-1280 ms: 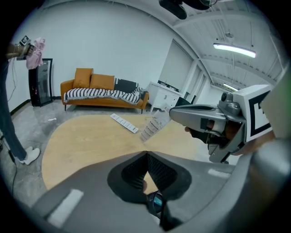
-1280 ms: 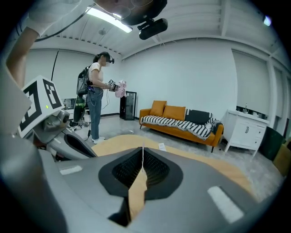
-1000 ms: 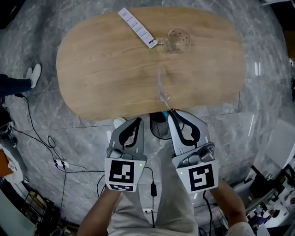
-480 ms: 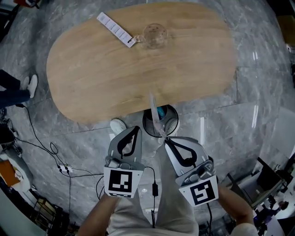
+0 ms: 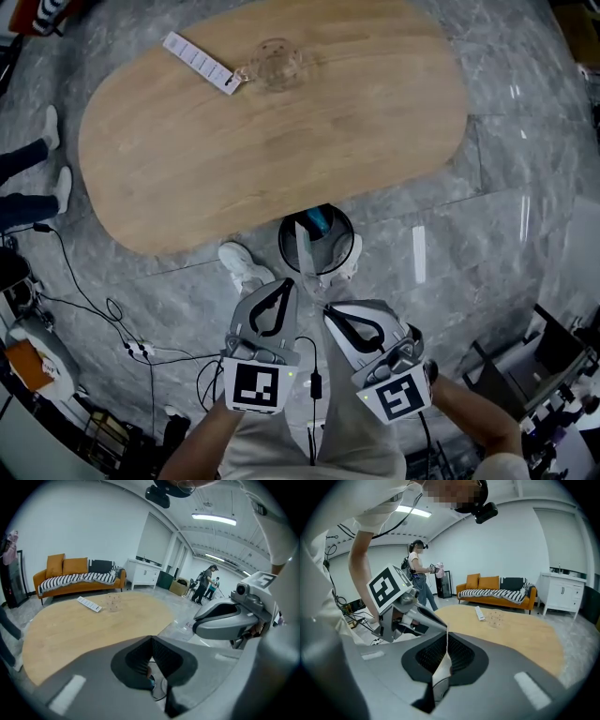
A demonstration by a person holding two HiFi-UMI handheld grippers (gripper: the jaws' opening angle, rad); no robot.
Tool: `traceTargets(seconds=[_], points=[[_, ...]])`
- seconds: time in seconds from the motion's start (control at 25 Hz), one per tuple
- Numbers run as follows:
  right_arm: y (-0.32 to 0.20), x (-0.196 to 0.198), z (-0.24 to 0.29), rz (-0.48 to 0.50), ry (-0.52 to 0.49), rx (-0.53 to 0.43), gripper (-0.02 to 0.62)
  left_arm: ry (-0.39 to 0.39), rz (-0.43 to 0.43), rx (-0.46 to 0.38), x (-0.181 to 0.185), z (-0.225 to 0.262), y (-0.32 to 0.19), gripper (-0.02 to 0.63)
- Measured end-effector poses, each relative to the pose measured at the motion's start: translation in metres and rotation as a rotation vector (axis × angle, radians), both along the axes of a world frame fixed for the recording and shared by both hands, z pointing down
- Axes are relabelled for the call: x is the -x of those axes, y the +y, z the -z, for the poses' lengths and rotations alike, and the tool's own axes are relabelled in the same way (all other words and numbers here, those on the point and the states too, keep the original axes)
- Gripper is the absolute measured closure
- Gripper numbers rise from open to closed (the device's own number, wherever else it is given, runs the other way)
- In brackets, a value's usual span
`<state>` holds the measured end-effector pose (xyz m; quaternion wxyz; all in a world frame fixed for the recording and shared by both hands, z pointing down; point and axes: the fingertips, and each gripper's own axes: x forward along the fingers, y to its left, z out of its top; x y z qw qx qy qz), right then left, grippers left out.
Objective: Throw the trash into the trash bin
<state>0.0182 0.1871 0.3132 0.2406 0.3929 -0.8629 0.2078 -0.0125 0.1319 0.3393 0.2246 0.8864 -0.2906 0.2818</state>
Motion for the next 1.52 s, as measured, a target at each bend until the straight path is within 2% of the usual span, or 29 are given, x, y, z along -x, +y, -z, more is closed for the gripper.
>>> traceTargets(seconds=[0.4,0.76,1.04,1.24,1.52], points=[[0.022,-0.03,-0.07,-0.047,0.051,0.056,0.56,-0.039,0.045,0.075,-0.014,-0.04,0.024,0.606],[0.036,-0.046,-0.157,-0.117,0.107,0.158,0.56,-0.071,0.088,0.128,-0.024,-0.075,0.037,0.606],[0.051,-0.048,-0.209,-0.092,0.151,0.214,0.56,-0.09,0.073,0.155,-0.027,-0.094,0.054,0.606],[0.063,-0.055,-0.246,-0.109,0.182,0.262,0.56,-0.089,0.07,0.188,-0.032,-0.11,0.066,0.606],[0.07,-0.063,-0.273,-0.12,0.236,0.288,0.558,-0.084,0.068,0.212,-0.037,-0.121,0.078,0.606]])
